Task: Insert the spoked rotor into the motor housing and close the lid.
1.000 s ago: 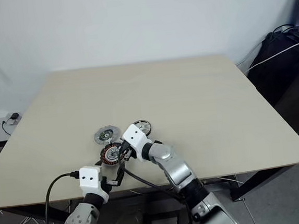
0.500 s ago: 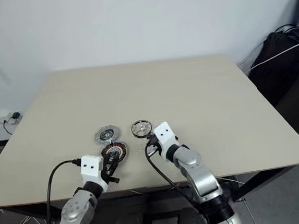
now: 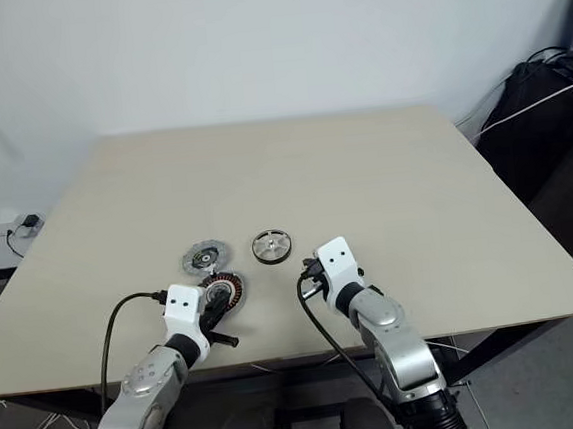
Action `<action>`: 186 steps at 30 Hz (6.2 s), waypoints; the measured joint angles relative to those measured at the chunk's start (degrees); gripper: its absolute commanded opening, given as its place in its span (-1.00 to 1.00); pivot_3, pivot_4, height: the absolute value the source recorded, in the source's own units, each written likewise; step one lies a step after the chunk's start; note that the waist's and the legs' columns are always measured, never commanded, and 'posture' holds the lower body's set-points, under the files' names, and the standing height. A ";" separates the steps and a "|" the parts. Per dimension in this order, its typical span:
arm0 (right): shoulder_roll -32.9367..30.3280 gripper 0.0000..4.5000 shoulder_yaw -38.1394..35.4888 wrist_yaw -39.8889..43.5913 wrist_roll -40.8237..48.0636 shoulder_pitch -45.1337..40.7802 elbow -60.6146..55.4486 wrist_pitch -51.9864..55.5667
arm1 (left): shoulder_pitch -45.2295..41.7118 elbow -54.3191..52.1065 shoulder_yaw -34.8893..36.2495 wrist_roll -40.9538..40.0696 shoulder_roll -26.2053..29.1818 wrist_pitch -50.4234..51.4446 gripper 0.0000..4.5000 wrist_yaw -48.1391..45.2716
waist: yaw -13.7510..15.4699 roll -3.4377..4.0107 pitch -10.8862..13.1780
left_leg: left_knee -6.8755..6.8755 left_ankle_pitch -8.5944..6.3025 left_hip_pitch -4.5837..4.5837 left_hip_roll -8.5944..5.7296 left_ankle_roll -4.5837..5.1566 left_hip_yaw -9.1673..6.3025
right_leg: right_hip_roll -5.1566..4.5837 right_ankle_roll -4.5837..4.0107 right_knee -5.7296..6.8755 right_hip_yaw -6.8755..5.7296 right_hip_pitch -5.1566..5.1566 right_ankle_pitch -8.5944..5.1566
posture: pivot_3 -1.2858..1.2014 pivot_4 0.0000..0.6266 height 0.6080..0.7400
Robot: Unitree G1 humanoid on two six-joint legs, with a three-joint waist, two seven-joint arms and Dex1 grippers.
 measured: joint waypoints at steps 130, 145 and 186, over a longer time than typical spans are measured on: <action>2.78 0.11 0.57 -1.20 2.69 -6.47 11.76 -0.35 | 7.66 7.13 2.98 1.64 -6.75 -33.12 -1.00 3.49 | 0.48 -0.08 -0.02 | 0.00 0.00 -0.02 -0.08 0.00 -0.01 | -0.08 0.02 -0.11 0.02 0.03 0.02 | 0.03 -1.00 1.00; 10.41 0.65 -6.81 -2.08 11.24 -16.54 23.10 5.59 | 10.25 7.30 1.64 1.04 -7.04 -35.39 -1.00 2.53 | -0.07 -0.04 0.00 | -0.02 0.00 -0.03 -0.09 0.01 -0.02 | -0.07 0.04 -0.09 0.01 0.02 0.03 | 0.03 -1.00 1.00; 14.60 0.97 -27.83 -11.71 34.40 -28.44 43.65 16.70 | 14.15 6.33 -1.96 1.28 -4.93 -36.57 -1.00 0.65 | -1.22 0.32 0.01 | -0.22 0.00 -0.01 -0.10 0.01 -0.01 | -0.08 -0.03 -0.05 0.03 -0.10 -0.01 | 0.03 -1.00 1.00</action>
